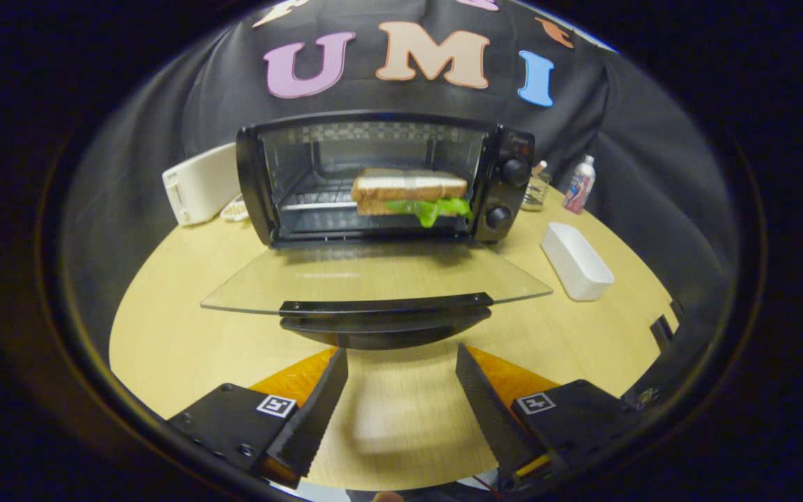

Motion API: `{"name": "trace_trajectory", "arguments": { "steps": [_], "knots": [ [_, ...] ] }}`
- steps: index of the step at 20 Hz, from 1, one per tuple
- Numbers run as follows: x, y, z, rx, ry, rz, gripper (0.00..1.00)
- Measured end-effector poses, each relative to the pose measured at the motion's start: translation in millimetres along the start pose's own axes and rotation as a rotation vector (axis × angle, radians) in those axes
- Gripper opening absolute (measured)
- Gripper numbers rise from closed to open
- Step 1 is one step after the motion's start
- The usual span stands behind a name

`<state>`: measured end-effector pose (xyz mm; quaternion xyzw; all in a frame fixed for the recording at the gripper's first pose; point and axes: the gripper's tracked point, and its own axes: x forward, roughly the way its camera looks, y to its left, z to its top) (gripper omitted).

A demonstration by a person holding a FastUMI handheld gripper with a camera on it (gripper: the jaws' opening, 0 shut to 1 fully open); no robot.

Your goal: Open the toaster oven, put the food inside, and close the toaster oven door.

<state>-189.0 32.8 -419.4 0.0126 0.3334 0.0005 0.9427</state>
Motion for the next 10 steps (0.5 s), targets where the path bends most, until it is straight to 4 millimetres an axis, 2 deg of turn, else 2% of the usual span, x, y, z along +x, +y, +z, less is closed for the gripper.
{"name": "trace_trajectory", "arguments": {
  "steps": [5, 10],
  "knots": [
    [4, 12, 71, 0.089, -0.121, 0.023, 0.99],
    [19, 23, 118, 0.125, -0.187, 0.037, 0.99]
  ]
}}
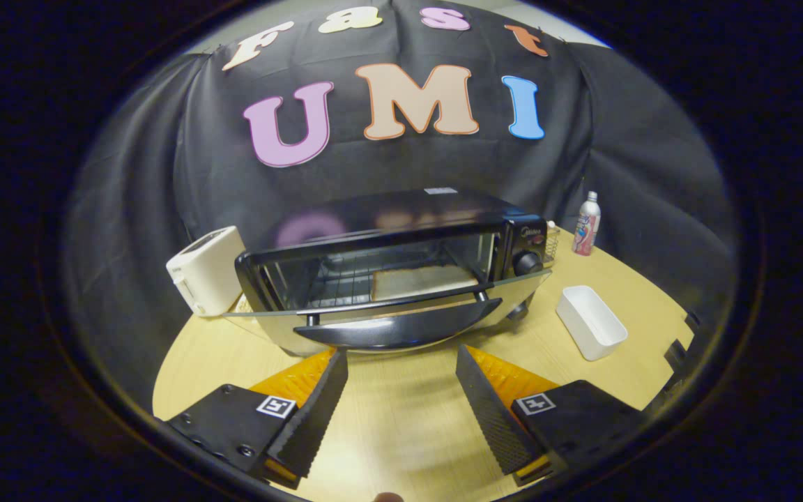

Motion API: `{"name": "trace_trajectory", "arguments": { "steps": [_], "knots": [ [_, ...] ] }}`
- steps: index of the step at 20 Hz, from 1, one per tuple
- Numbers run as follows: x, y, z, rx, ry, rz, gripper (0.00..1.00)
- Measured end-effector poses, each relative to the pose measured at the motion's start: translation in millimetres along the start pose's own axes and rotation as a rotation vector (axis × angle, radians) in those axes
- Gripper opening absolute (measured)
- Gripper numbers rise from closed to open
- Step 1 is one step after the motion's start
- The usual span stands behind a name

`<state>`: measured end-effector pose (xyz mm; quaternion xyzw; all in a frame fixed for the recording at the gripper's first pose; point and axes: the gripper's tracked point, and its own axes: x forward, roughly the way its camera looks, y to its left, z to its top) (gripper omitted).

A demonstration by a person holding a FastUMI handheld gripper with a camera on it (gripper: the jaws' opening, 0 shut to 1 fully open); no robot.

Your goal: Open the toaster oven, put the food inside, and close the toaster oven door.

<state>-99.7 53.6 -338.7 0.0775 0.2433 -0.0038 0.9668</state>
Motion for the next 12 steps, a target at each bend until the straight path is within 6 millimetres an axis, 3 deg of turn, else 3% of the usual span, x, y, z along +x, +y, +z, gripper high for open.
{"name": "trace_trajectory", "arguments": {
  "steps": [7, 12],
  "knots": [
    [25, 14, 53, 0.090, -0.094, 0.032, 0.99],
    [28, 15, 71, 0.100, -0.124, 0.046, 1.00]
  ]
}}
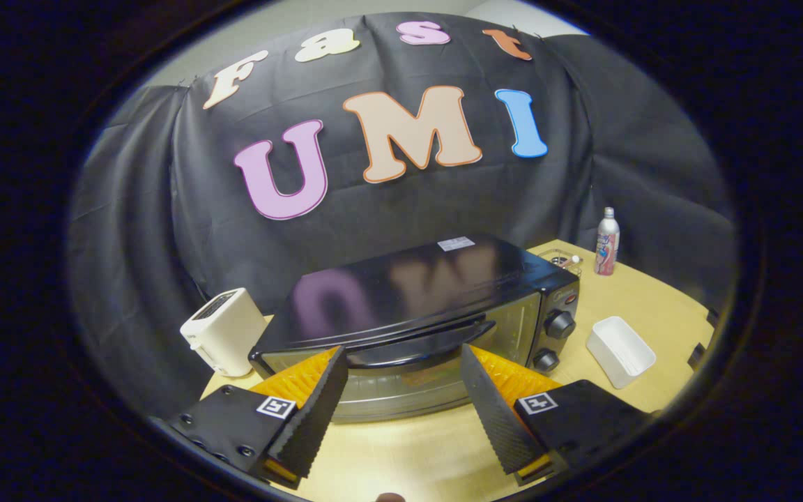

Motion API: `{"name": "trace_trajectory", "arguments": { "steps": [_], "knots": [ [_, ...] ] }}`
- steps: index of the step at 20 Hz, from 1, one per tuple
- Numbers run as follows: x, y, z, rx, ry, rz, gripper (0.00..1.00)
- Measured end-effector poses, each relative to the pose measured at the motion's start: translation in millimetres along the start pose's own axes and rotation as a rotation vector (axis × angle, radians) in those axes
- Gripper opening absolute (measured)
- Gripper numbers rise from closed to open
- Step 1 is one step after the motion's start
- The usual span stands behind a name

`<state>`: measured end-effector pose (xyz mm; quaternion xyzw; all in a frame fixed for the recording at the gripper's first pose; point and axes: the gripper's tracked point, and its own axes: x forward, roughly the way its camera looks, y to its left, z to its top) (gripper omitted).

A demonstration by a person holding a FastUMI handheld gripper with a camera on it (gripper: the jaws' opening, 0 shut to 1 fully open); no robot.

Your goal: Open the toaster oven, put the food inside, and close the toaster oven door.

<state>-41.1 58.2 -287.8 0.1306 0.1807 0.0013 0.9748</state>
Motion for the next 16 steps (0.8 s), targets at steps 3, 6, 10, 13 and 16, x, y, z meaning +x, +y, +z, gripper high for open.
{"name": "trace_trajectory", "arguments": {
  "steps": [3, 6, 10, 13, 16],
  "knots": [
    [-10, 2, 10, -0.021, -0.013, 0.010, 1.00],
    [-24, 5, 37, -0.038, -0.053, 0.022, 1.00],
    [-48, 13, 99, -0.088, -0.139, 0.052, 1.00],
    [-64, 22, 150, -0.105, -0.209, 0.078, 0.99],
    [-73, 26, 188, -0.110, -0.235, 0.092, 0.99]
  ]
}}
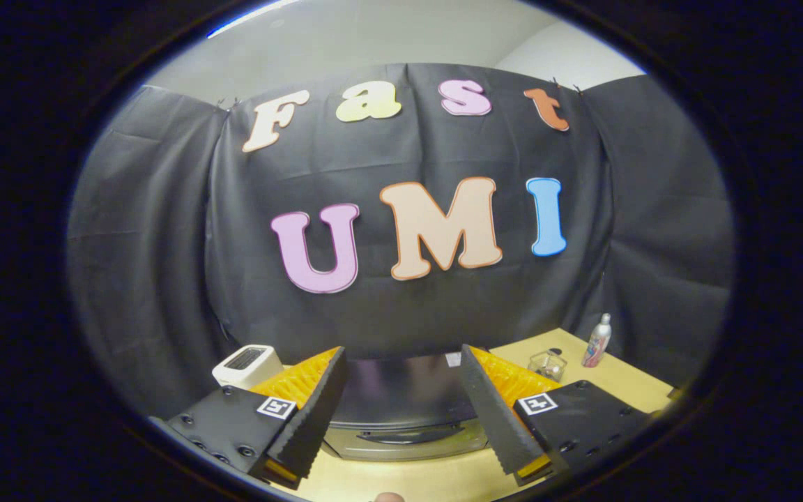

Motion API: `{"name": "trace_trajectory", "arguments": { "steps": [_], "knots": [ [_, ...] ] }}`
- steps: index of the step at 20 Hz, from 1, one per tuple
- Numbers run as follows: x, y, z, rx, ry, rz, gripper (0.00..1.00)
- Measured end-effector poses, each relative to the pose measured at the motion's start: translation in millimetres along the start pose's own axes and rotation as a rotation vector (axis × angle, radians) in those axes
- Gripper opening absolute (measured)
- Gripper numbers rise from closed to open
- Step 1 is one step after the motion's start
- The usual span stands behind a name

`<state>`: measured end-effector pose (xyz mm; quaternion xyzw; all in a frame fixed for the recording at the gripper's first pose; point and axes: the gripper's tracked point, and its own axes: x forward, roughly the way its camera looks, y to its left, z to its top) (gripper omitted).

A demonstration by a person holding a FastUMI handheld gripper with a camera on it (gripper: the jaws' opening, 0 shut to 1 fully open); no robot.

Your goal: Open the toaster oven, put the food inside, and close the toaster oven door.

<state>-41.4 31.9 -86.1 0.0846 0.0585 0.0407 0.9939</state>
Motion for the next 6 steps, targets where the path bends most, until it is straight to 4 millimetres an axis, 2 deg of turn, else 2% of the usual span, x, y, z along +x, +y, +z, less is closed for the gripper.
{"name": "trace_trajectory", "arguments": {
  "steps": [6],
  "knots": [
    [-4, 5, 68, -0.050, -0.071, 0.021, 0.99]
  ]
}}
